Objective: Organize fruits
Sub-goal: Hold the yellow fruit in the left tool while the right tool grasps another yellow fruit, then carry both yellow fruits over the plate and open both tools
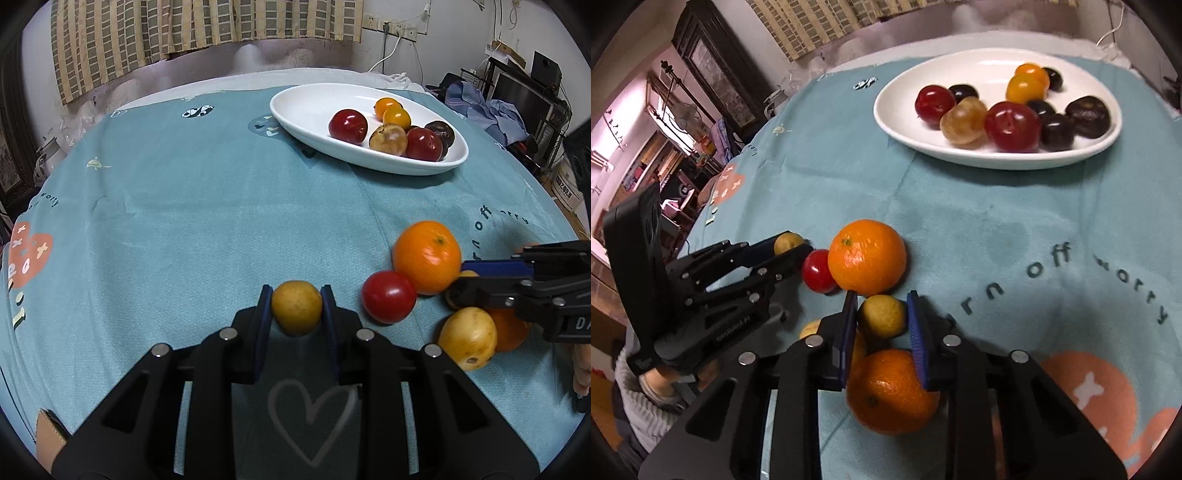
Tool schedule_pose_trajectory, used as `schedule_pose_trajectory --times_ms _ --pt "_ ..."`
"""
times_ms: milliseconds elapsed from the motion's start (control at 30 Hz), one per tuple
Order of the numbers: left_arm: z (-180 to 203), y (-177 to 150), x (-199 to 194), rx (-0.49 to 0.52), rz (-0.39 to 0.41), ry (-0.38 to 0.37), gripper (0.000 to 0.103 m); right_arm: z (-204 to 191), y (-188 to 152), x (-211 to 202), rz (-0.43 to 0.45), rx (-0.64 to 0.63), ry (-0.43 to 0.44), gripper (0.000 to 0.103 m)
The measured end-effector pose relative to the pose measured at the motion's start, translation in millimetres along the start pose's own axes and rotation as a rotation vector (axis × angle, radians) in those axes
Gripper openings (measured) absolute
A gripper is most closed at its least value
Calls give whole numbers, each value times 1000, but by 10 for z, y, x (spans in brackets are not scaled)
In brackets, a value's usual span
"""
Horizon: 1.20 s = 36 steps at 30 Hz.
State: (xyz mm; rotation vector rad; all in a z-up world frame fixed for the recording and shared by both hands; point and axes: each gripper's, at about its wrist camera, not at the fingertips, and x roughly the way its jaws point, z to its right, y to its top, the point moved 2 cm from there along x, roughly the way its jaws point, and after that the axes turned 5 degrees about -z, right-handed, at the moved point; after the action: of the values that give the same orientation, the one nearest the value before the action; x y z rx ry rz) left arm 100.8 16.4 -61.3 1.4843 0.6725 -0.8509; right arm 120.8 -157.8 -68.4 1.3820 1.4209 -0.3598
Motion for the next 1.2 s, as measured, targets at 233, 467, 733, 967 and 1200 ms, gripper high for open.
schedule_pose_trajectory --times_ms 233,467,733,967,1200 --pt "-2 1 -2 -2 0 -3 27 71 -58 -272 94 27 12 27" --pt "-39 5 -14 -19 6 -26 26 233 -22 -373 151 94 -1 27" --pt "-45 7 -94 -24 44 -26 26 233 -4 -344 158 106 8 27" --pt "7 76 -248 -12 90 -21 26 322 8 -585 238 137 1 27" --pt "213 639 -369 37 136 -28 26 311 377 -911 301 121 -41 27"
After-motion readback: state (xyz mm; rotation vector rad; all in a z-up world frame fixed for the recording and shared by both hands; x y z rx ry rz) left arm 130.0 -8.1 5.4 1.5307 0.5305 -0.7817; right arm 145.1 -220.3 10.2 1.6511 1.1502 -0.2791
